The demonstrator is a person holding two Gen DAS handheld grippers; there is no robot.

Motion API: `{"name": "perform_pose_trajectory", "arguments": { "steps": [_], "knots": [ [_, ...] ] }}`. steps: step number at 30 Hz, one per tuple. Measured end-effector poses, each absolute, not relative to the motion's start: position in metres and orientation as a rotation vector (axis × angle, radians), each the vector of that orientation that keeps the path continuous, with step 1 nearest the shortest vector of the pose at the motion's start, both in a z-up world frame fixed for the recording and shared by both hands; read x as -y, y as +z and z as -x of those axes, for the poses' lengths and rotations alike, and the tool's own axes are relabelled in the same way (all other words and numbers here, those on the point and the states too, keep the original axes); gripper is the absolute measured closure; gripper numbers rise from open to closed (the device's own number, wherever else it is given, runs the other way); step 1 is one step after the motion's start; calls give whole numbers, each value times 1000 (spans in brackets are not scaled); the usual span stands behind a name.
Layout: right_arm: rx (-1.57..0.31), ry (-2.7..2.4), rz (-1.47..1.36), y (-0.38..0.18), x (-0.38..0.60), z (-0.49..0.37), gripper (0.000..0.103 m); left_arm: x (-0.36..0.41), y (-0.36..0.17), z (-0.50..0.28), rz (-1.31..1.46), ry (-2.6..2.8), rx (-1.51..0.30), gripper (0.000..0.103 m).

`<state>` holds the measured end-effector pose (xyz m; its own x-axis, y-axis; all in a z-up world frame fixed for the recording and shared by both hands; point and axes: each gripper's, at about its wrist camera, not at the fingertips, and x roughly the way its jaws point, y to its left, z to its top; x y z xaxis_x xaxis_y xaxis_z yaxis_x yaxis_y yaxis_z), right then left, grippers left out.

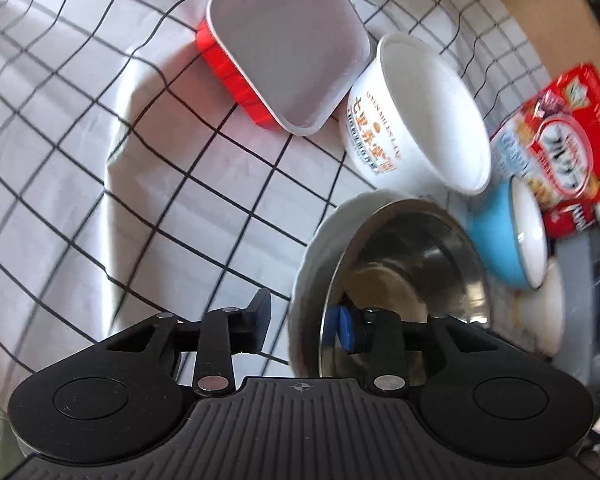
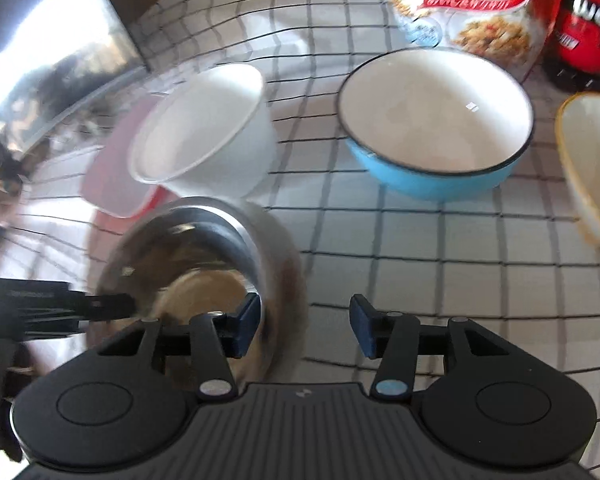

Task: Organize plates and bowls
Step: 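Release the steel bowl and move both tools to the yellow-rimmed white bowl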

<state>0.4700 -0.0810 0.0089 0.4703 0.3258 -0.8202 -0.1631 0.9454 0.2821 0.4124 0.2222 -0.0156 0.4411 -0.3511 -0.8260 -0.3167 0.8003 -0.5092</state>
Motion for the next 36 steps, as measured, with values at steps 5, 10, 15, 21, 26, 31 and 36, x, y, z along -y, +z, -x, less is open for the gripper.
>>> {"name": "perform_pose_trajectory", "arguments": {
  "steps": [5, 10, 15, 21, 26, 31, 36],
  "knots": [
    [-1004, 289, -139, 14, 81, -464, 51, -233, -12, -402, 734, -60, -1126, 65],
    [-924, 254, -95, 32, 80, -452, 51, -232, 10, -397, 642, -51, -1105, 64],
    [-837, 194, -94, 55, 97, -439, 49, -226, 54, -391, 481, 1, -947, 64],
    [-777, 54, -121, 59, 152, -422, 41, -176, 94, -395, 510, -162, -799, 64],
    [-776, -95, -181, 47, 222, -403, 41, -94, 87, -406, 502, -358, -881, 64],
    [-805, -173, -244, 38, 281, -390, 41, -27, 69, -413, 501, -411, -939, 64],
    [-845, -122, -238, 30, 304, -394, 41, 12, 45, -399, 470, -369, -1005, 64]
  ]
}}
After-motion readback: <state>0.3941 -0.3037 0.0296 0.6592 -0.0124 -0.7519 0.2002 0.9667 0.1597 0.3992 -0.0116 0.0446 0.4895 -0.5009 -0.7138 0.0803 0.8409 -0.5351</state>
